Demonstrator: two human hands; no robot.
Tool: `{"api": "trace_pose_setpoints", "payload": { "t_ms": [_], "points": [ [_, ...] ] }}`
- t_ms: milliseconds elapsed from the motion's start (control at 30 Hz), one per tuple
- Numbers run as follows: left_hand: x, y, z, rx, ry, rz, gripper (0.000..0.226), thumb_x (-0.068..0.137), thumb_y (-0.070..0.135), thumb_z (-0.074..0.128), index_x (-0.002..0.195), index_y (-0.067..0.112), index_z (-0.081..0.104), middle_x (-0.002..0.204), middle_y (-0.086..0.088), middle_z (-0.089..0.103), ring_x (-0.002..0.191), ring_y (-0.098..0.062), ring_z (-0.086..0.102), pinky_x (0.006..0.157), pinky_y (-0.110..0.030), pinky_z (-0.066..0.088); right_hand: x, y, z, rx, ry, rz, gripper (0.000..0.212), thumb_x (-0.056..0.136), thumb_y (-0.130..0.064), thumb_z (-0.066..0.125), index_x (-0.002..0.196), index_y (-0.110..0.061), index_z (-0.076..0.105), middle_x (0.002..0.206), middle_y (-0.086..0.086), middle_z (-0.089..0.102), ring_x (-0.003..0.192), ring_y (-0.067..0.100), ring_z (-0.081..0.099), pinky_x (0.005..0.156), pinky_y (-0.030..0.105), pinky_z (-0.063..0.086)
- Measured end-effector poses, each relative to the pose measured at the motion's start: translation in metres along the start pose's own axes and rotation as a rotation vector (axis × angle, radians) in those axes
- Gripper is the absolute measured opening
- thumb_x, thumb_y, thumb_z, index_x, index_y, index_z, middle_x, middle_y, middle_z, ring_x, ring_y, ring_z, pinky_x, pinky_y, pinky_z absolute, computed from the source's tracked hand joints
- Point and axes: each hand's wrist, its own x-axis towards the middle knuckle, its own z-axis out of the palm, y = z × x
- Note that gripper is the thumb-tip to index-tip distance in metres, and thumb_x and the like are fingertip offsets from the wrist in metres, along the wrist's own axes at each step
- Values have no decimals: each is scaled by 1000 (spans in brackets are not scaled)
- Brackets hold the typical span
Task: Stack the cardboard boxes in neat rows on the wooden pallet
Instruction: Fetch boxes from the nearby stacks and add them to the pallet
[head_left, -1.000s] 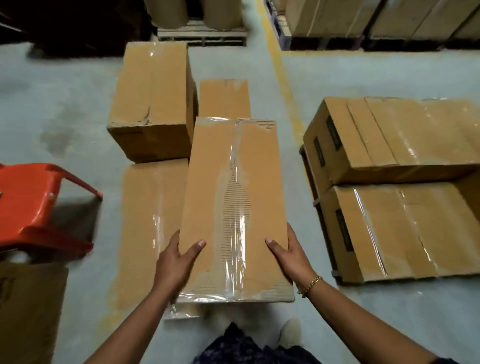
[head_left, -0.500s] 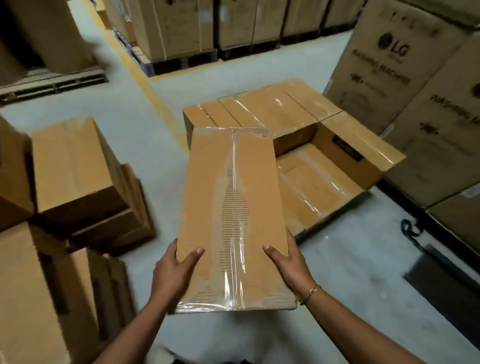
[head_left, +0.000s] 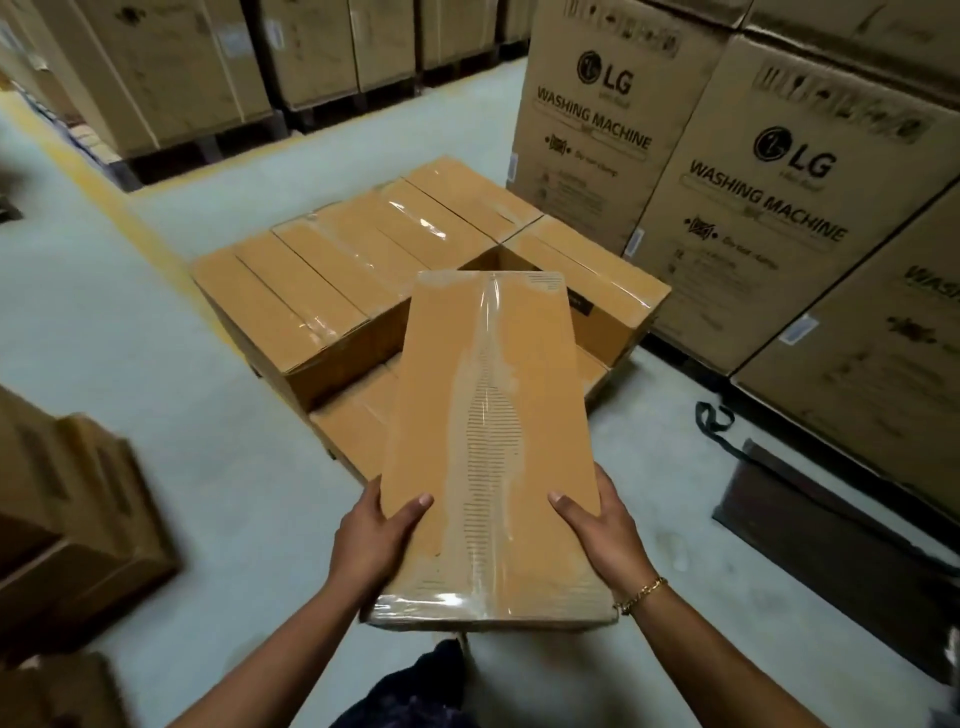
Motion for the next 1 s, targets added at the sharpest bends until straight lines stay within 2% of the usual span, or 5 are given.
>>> {"api": "trace_pose_setpoints", "payload": {
  "t_ms": [267, 533, 633, 867, 1000],
  "points": [
    [105, 65, 87, 9, -144, -23, 66, 82, 65, 74, 133, 29, 54, 117, 10, 71, 97, -15, 71, 87, -43, 60, 120, -7, -80, -60, 11, 65, 64, 91, -43, 72, 148, -36, 42, 130, -12, 62, 118, 13, 61, 96, 34, 52],
    [181, 134, 173, -3, -207, -90, 66, 82, 53, 81, 132, 21, 52, 119, 4, 70, 96, -12, 68, 77, -32, 56, 237, -16, -163, -81, -95, 98, 57, 93, -40, 70, 144, -38, 44, 124, -13, 65, 112, 10, 64, 81, 21, 53],
    [204, 155, 219, -82, -183, -124, 56, 84, 41, 82, 127, 24, 50, 114, 8, 68, 95, -9, 68, 68, -21, 52, 297, -15, -198, -122, -166, 100, 54, 94, -41, 70, 141, -40, 44, 122, -13, 66, 109, 9, 64, 81, 24, 53],
    [244, 199, 339, -155, -27, -276, 54, 83, 35, 85, 125, 22, 54, 114, 7, 67, 103, -19, 65, 91, -36, 51, 449, -6, -277, -209, -381, 107, 61, 92, -41, 72, 145, -38, 43, 125, -9, 66, 113, 15, 64, 96, 41, 56],
    [262, 219, 392, -223, 79, -341, 49, 87, 23, 82, 127, 19, 54, 110, 9, 65, 97, -11, 62, 87, -31, 47, 519, -8, -297, -279, -480, 109, 66, 93, -36, 71, 150, -35, 38, 128, -8, 63, 113, 12, 61, 89, 30, 53]
  ]
}}
